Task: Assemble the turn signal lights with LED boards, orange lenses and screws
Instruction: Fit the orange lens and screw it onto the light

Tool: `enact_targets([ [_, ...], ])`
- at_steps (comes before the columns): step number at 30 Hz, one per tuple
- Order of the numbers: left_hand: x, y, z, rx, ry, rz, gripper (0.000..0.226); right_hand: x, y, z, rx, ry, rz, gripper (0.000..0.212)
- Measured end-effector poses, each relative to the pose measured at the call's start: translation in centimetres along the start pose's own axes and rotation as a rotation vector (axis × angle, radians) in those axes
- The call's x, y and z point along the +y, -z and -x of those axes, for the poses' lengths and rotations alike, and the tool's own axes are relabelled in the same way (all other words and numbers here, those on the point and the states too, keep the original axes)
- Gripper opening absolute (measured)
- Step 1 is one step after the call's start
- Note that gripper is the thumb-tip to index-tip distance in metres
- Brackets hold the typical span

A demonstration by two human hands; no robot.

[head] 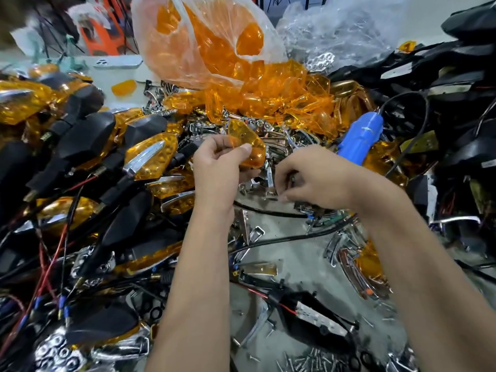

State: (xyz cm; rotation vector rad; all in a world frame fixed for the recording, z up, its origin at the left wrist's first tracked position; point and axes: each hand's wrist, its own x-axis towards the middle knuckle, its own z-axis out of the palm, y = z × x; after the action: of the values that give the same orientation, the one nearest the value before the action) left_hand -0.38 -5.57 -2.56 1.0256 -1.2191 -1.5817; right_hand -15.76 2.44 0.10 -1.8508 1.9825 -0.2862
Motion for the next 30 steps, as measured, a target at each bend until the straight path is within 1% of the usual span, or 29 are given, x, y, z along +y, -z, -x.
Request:
enact_targets([
  [2,0.0,-0.1,0.0,-0.011,0.018,0.023,0.008,0.8,0.5,0.7,0.037,0.016,-0.159,0.015],
  [5,-0.1,-0.3,0.0,-0.023,0.021,0.03,0.009,2.2,0.9,1.2,0.121,0.064,-0.381,0.012],
  [9,-0.3,-0.7,0.0,-0.045,0.025,0.035,0.009,1.8,-0.1,1.0,0.244,0.098,-0.914,0.003],
  [10,-0.3,-0.7,0.1,-0.053,0.024,0.036,0.008,1.5,-0.4,0.8,0.281,0.103,-1.027,0.005],
  [12,-0.3,-0.8,0.1,-0.063,0.023,0.044,0.007,1.0,-1.0,0.5,0.32,0.121,-1.148,0.02],
  [13,-0.3,-0.8,0.1,-0.068,0.021,0.051,0.007,0.8,-1.2,0.5,0.326,0.133,-1.165,0.027],
  [15,-0.3,-0.8,0.1,-0.08,0.006,0.06,0.006,0.8,-1.5,0.5,0.328,0.157,-1.174,0.032],
  [19,-0.5,-0.8,0.1,-0.054,-0.027,0.059,0.006,1.1,-1.8,0.4,0.346,0.191,-1.175,0.033],
  [23,-0.5,-0.7,0.2,-0.048,-0.051,0.038,0.006,1.2,-1.9,0.3,0.409,0.231,-1.095,0.035],
  [26,-0.6,-0.7,0.2,-0.056,-0.091,-0.001,0.009,1.3,-2.0,0.0,0.448,0.213,-1.01,0.038],
  [30,-0.7,-0.8,0.2,-0.056,-0.157,-0.059,0.011,1.5,-2.3,-0.2,0.458,0.213,-0.966,0.04],
])
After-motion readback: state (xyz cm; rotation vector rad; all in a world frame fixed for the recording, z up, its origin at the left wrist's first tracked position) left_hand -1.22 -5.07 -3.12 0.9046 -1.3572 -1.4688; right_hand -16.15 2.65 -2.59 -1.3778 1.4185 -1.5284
